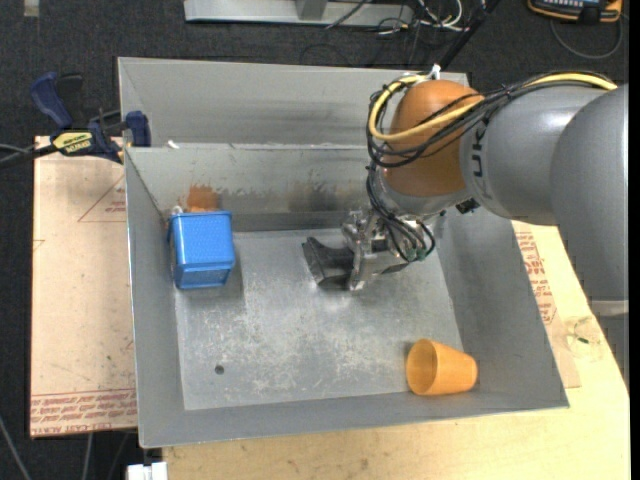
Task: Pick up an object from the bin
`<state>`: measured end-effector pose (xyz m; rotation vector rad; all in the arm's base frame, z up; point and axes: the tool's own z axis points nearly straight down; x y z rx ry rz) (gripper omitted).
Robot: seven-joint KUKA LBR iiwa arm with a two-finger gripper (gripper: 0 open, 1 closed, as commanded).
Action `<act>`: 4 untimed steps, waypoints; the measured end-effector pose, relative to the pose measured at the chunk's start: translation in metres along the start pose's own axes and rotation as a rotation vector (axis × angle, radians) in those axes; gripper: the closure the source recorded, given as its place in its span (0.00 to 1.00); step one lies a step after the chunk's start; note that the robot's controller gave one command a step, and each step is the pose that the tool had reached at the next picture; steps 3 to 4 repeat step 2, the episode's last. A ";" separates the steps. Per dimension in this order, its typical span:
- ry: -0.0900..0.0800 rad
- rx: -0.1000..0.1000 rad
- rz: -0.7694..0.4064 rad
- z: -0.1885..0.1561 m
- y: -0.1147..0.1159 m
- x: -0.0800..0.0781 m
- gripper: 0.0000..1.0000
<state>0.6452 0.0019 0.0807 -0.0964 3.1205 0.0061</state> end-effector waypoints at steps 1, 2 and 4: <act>0.010 0.000 0.000 -0.017 0.000 0.003 1.00; 0.009 -0.001 0.001 -0.037 0.000 0.003 1.00; 0.009 -0.001 0.001 -0.037 0.000 0.003 1.00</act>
Offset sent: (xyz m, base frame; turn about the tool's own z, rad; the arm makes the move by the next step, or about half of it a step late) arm 0.0000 -0.0001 0.0014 0.0000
